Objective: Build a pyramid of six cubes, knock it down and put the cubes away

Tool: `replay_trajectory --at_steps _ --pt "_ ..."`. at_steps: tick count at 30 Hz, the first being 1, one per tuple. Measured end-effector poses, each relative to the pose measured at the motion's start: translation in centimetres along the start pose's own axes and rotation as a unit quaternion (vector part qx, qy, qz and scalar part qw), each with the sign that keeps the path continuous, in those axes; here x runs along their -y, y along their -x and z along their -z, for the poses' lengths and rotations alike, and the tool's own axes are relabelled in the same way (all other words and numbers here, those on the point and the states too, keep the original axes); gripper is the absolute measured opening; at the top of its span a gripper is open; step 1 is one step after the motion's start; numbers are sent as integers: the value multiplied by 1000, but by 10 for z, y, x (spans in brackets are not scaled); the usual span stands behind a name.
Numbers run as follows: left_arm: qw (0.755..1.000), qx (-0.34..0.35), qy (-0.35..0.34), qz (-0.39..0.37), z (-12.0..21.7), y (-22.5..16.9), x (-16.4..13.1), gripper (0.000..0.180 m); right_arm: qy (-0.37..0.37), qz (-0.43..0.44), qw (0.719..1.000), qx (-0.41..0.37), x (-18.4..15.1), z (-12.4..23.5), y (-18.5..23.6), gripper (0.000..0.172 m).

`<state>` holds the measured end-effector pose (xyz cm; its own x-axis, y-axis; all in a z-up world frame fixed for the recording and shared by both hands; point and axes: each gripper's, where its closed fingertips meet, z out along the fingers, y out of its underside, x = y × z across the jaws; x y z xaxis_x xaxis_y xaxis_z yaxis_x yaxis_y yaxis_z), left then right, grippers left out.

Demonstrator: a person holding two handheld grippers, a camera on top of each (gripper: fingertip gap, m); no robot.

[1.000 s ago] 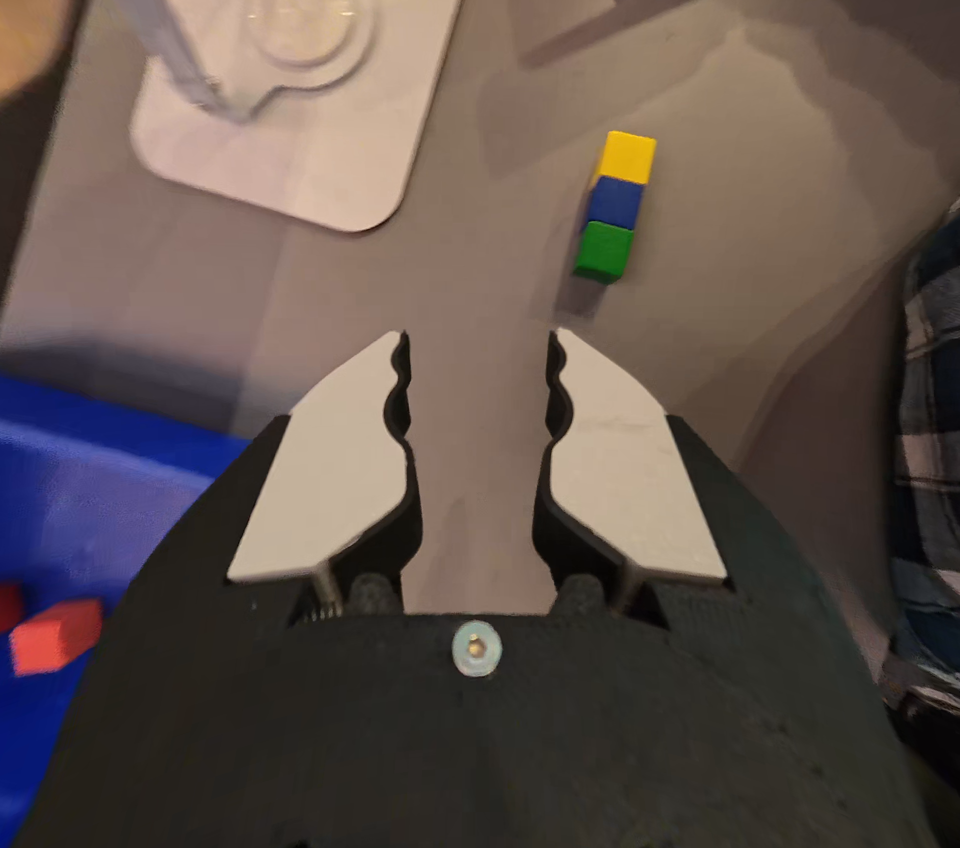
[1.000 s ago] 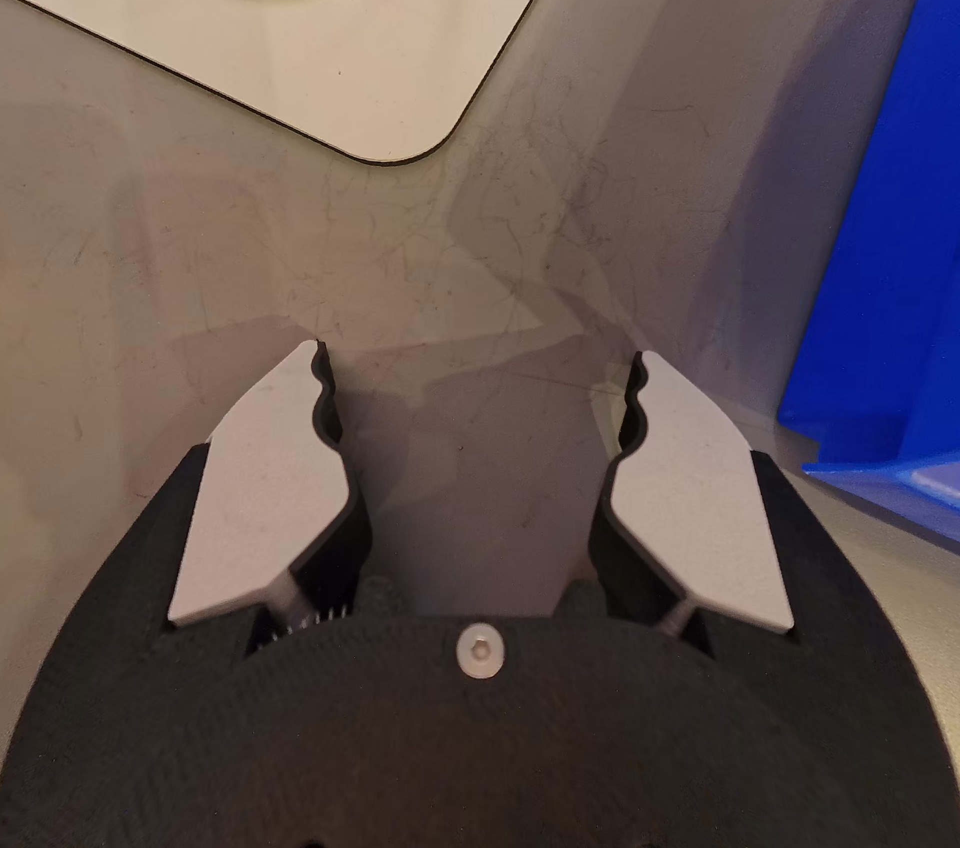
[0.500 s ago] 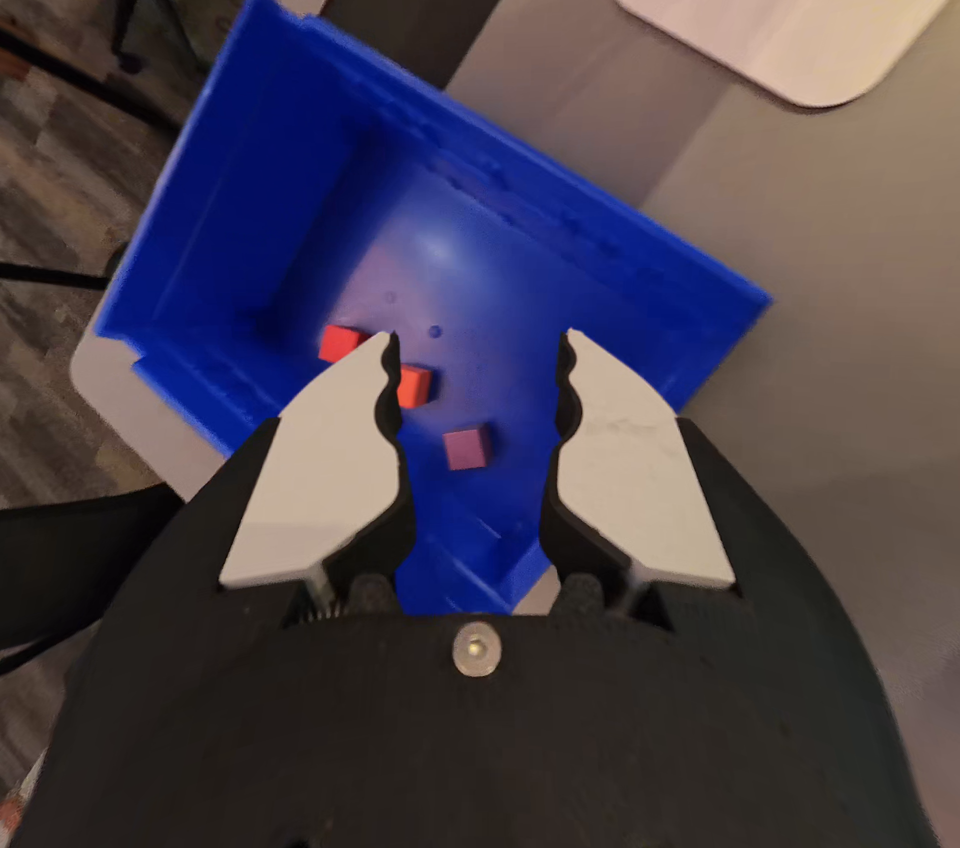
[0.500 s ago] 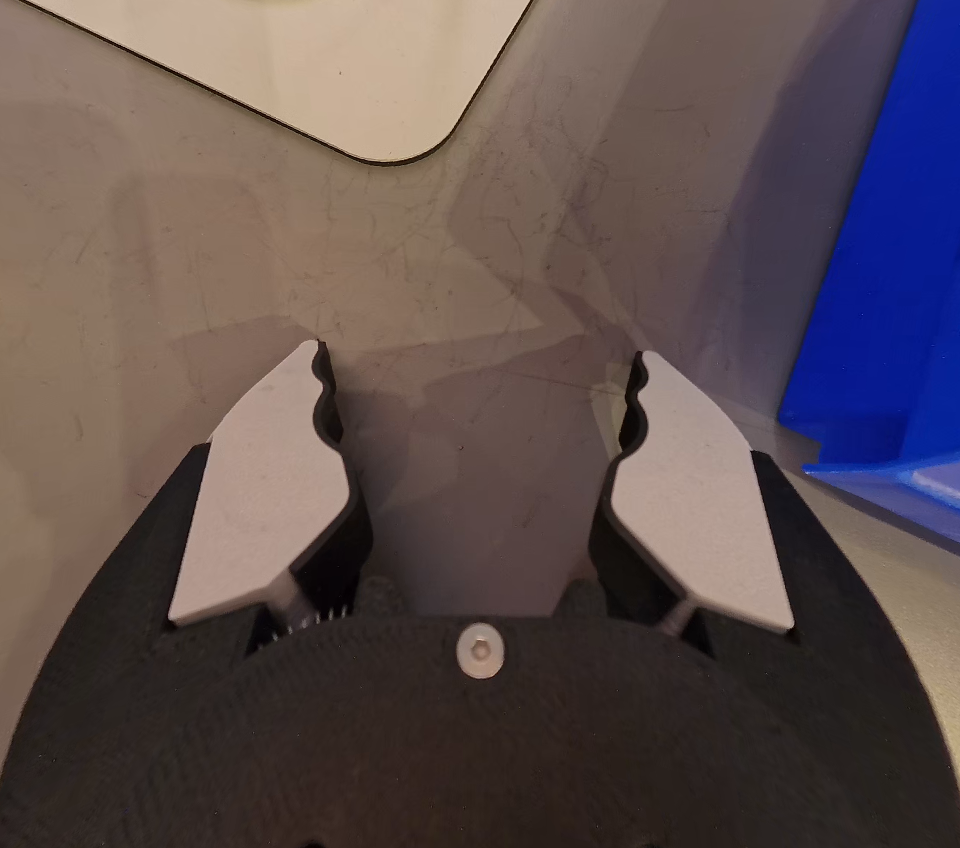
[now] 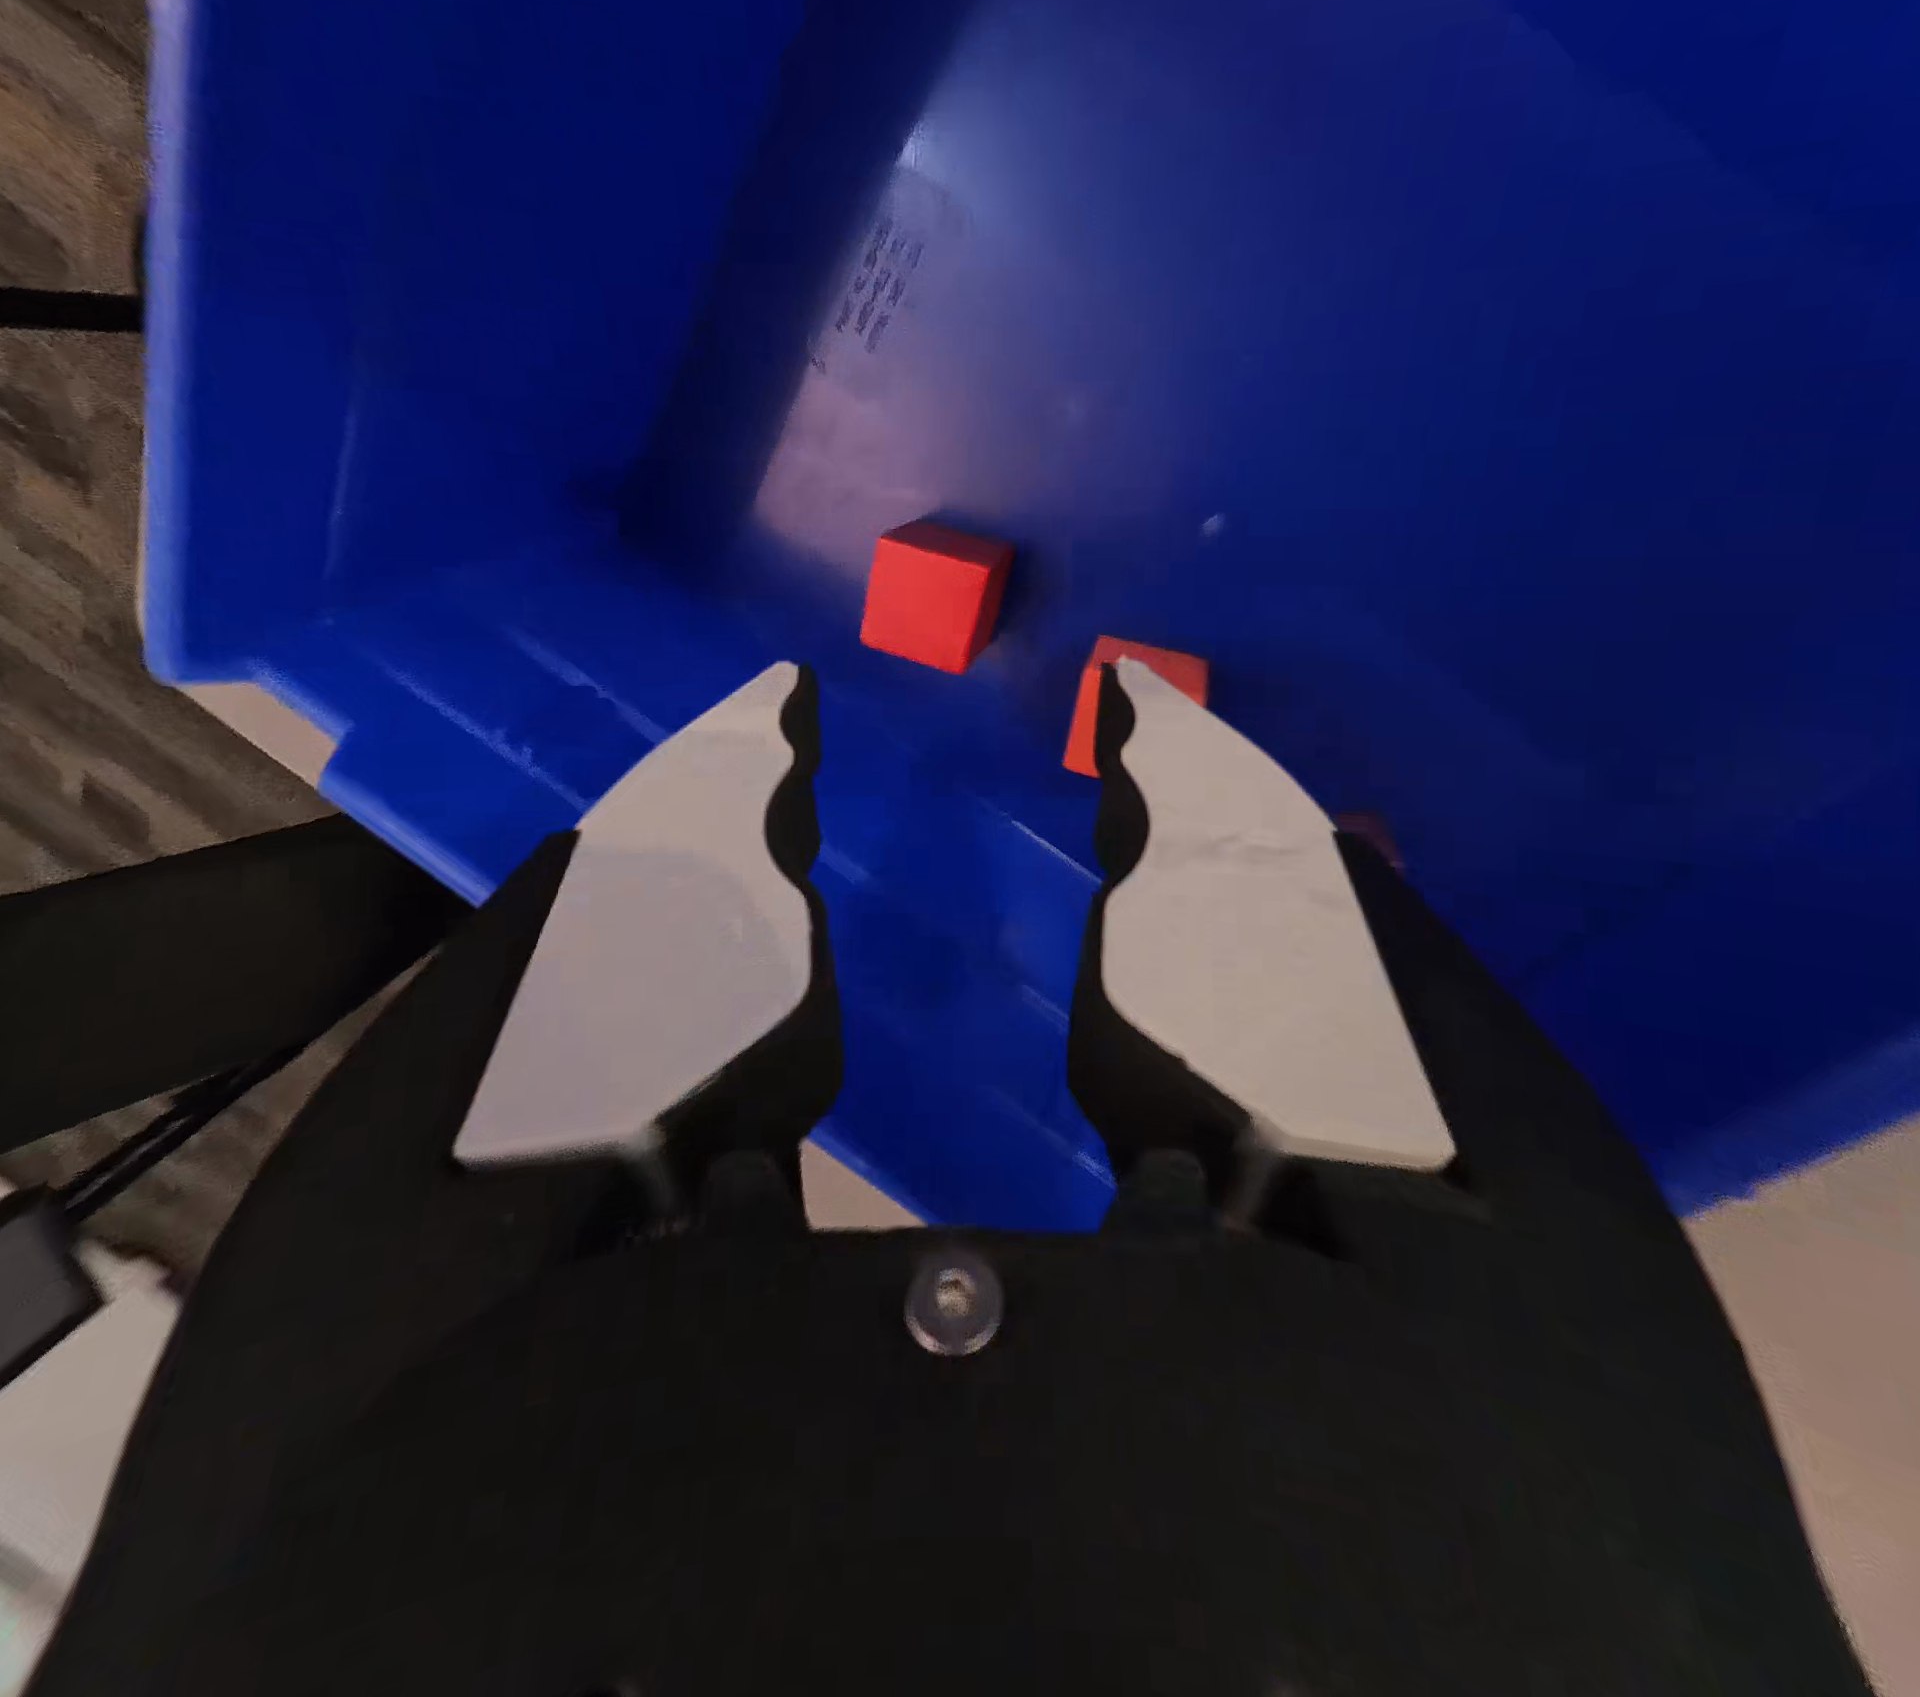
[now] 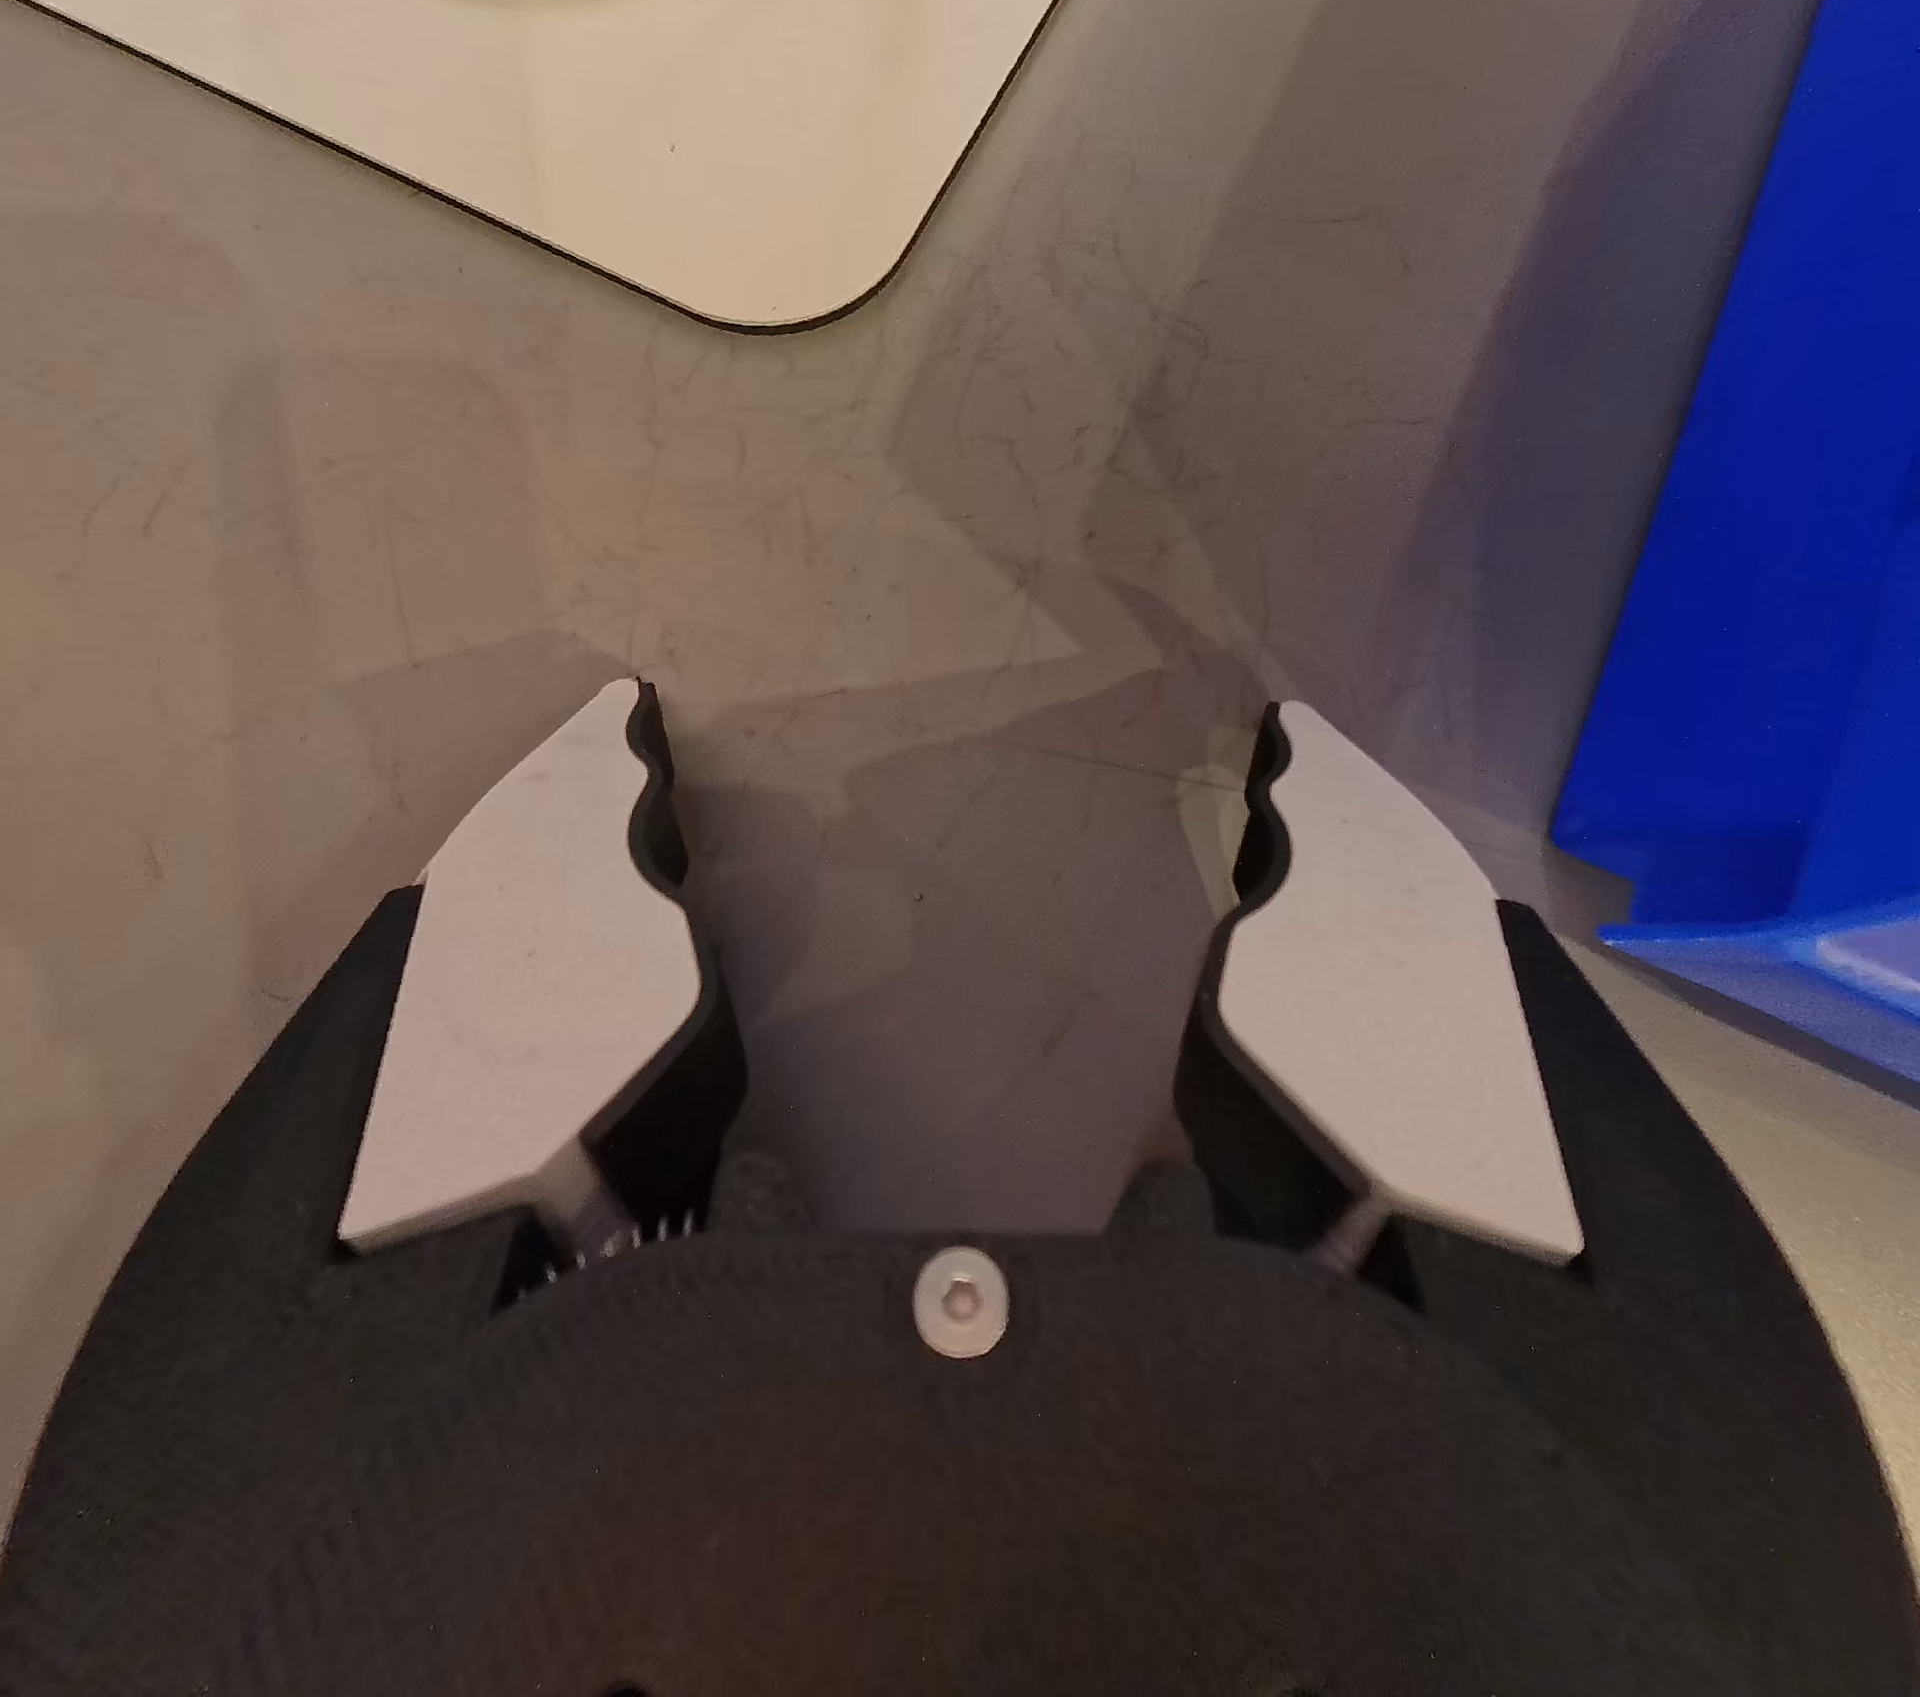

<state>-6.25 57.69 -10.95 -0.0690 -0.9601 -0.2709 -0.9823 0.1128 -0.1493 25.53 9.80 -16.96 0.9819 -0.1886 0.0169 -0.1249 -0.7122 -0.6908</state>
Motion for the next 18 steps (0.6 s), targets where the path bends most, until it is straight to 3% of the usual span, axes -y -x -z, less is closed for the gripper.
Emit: replay_trajectory --at_steps 8,13,18 --pt "992 9 98 -78 -34 15 -1 40 0 -1 1000 -1 0 0 -1 106" --pt "979 -30 177 -102 -52 3 -15 36 0 -2 1000 -1 0 1 -1 105" --pt "983 -20 162 -82 -49 8 -11 29 -1 -2 1000 -1 0 1 -2 105"
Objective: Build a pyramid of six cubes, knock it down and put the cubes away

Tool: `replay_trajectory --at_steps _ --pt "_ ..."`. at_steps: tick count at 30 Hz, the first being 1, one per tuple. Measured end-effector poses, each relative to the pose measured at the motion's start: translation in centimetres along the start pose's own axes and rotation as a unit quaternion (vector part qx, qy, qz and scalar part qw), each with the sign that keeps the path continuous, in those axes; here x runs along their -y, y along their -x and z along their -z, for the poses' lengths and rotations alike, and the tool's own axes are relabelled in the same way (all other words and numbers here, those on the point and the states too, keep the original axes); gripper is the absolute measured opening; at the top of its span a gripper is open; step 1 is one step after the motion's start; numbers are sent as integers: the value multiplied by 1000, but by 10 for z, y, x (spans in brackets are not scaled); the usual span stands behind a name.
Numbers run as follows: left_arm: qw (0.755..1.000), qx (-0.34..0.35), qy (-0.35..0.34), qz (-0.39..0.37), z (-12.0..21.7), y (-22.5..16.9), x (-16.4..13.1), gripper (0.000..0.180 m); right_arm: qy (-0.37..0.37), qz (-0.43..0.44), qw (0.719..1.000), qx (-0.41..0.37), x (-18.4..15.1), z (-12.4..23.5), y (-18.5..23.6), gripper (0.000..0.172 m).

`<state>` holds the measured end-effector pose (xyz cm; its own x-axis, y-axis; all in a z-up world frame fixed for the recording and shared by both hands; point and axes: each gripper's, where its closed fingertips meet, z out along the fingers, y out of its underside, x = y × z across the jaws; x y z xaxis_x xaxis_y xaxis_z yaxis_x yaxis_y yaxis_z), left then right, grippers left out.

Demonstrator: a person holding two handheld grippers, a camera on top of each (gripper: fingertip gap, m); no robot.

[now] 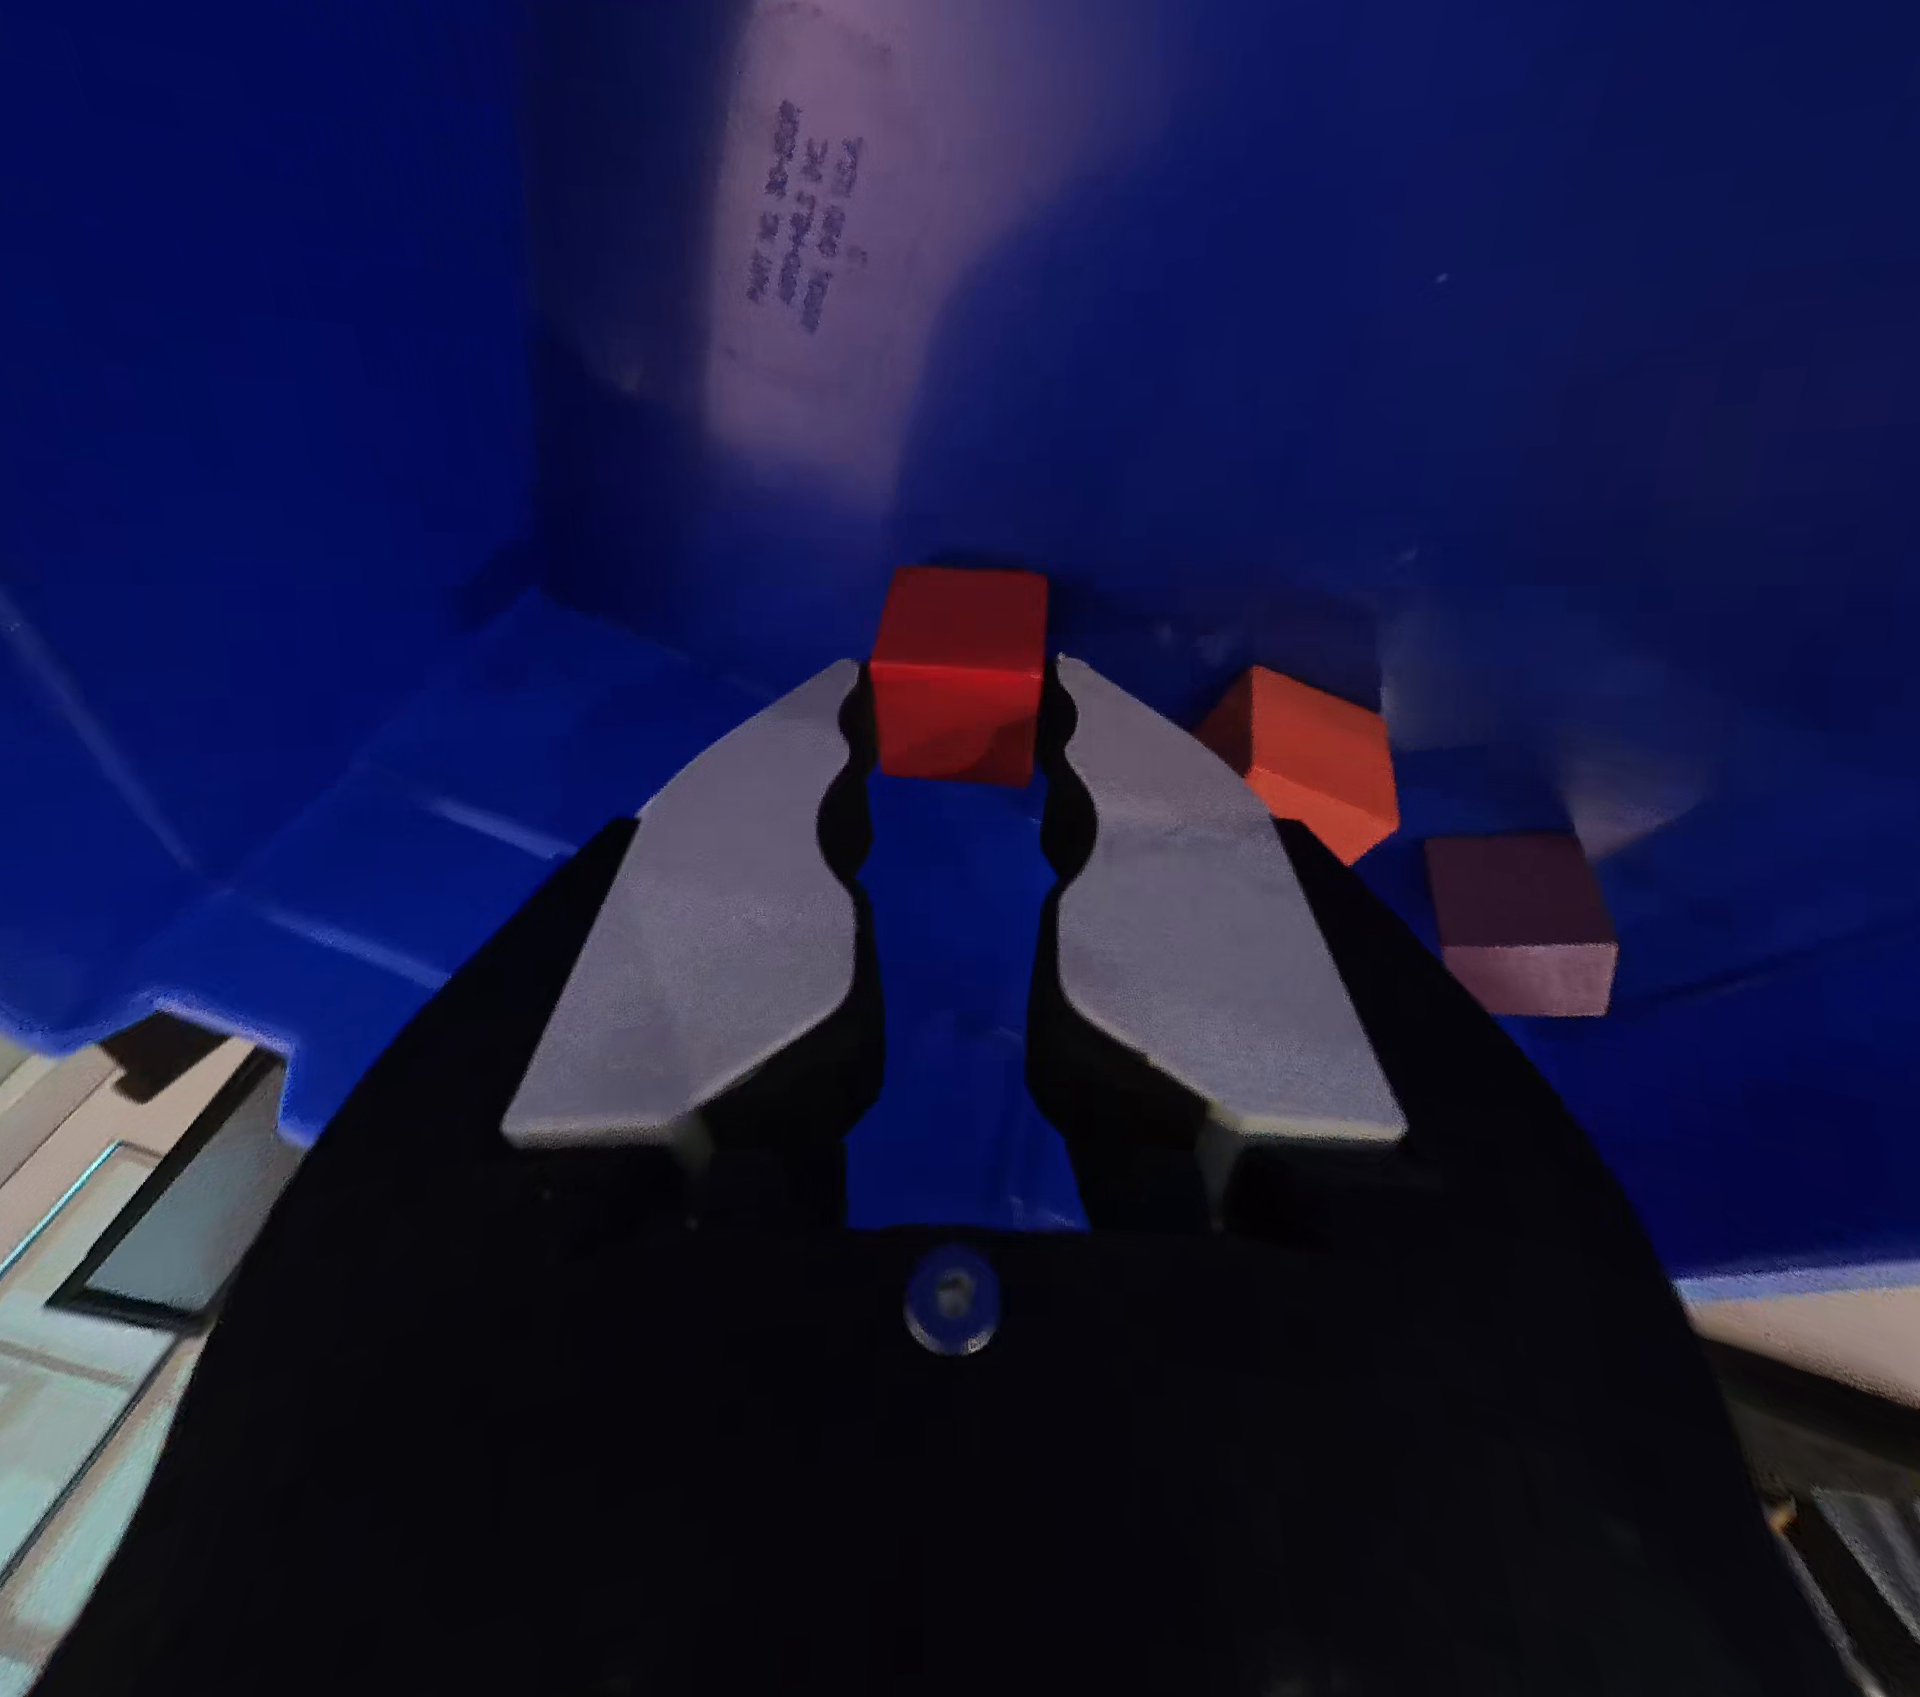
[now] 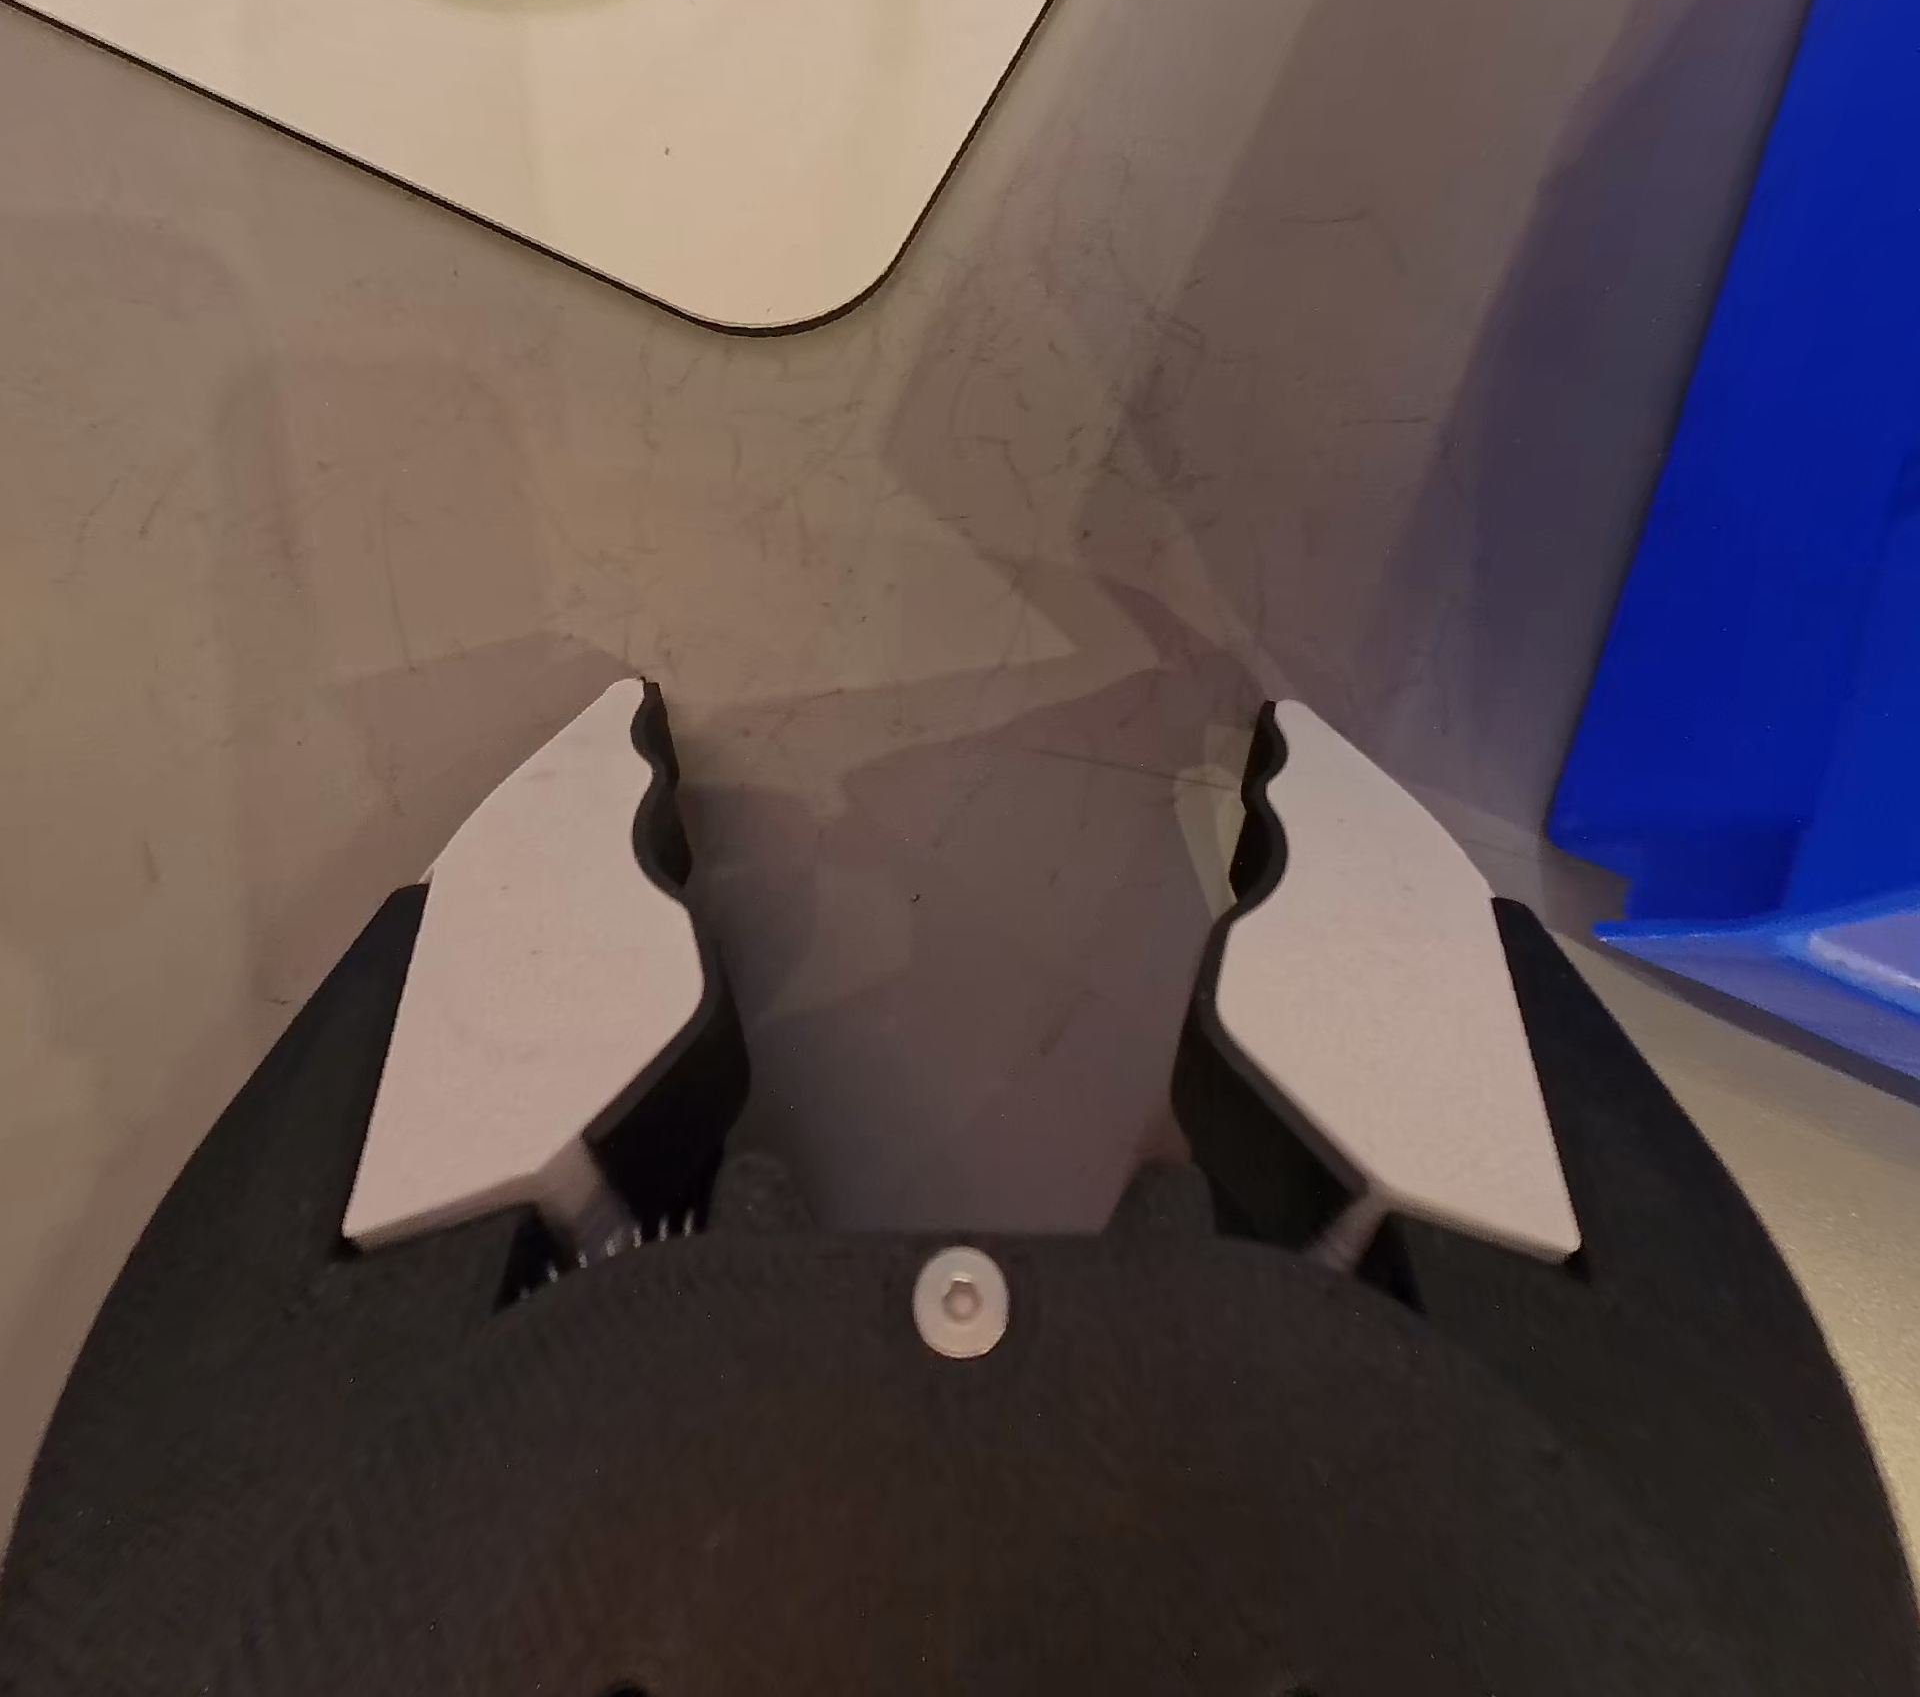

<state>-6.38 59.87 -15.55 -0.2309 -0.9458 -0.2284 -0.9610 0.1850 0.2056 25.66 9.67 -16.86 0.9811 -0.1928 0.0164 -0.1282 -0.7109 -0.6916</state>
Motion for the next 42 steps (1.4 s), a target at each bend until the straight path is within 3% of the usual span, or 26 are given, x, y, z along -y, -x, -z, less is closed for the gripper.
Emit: replay_trajectory --at_steps 7,13,17,21,25,30,38,42 --pt "989 37 -124 76 63 -14 0 29 0 0 1000 2 0 1 0 104" --pt "963 61 -246 95 136 -74 4 29 -9 28 999 21 1 5 10 94" --pt "939 47 -330 87 177 -133 20 28 -49 75 993 73 18 24 50 78" --pt "917 9 -393 64 207 -193 41 28 -103 149 971 154 66 65 113 59" --pt "905 -11 -424 22 229 -242 63 28 -156 228 933 229 124 108 176 50" --pt "889 -31 -456 -17 252 -285 88 28 -166 284 905 269 161 129 223 57" --pt "872 -56 -480 -77 271 -332 108 28 -137 338 877 314 154 120 247 46" --pt "875 -55 -470 -102 270 -345 112 28 -137 343 867 336 149 122 252 43"
